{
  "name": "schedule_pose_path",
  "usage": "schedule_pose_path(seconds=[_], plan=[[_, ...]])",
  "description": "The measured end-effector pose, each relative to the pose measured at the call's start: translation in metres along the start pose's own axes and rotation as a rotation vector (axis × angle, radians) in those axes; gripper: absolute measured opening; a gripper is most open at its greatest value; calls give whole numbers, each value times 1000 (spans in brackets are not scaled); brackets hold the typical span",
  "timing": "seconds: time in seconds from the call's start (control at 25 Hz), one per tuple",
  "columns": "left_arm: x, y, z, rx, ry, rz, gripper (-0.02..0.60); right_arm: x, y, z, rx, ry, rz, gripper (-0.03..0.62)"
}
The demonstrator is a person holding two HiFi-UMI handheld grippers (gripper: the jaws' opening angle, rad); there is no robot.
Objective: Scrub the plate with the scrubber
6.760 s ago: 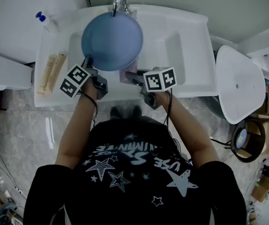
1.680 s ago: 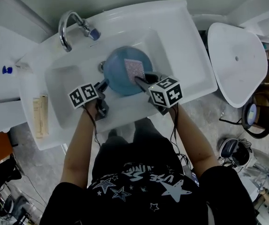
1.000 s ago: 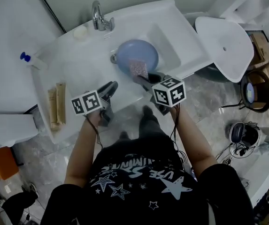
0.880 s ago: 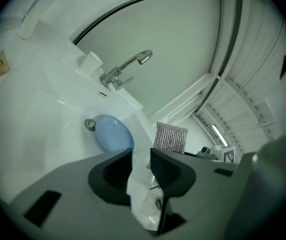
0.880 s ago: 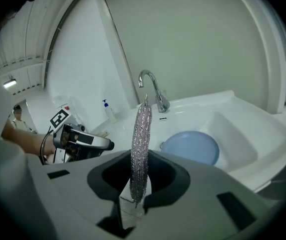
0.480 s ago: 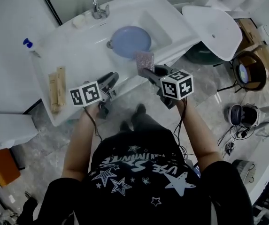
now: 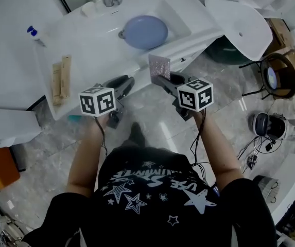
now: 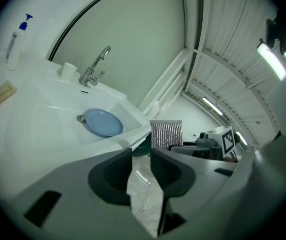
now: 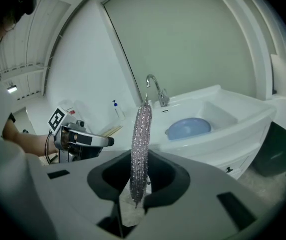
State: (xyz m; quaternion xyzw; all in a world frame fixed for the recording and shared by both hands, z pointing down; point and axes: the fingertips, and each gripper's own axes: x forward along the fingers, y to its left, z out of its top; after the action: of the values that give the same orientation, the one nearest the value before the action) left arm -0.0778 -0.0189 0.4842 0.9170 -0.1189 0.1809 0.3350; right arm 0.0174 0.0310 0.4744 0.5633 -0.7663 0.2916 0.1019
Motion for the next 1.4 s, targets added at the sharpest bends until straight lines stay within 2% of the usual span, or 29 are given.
schedule_pose_path(seconds=[0.24,0.44,0.56,0.8,1.0,1.2,1.4], plan=[[-18,-41,-36,-14,-31,67,118,-38,27,-29,15,-18,74,83],[-42,-87,-73,19,-49,103,120,-79,53,-60,-38,-4,115,83],[-58,-109,-98,-4,-69,119,119,-105,69,-78,-59,3,140,83],[-85,-133,-134,-5,-82,157,119,-127,96,-108,-26,0,162,83],[-103,-135,-143,-2,-101,173,118,-130,115,-121,-125,37,144,83],[-130,-136,-145,15,-119,160,118,-133,131,-119,-106,20,94,83],[-161,-139,-156,-3,-117,120,118,-134,163,-122,-129,23,30,83]])
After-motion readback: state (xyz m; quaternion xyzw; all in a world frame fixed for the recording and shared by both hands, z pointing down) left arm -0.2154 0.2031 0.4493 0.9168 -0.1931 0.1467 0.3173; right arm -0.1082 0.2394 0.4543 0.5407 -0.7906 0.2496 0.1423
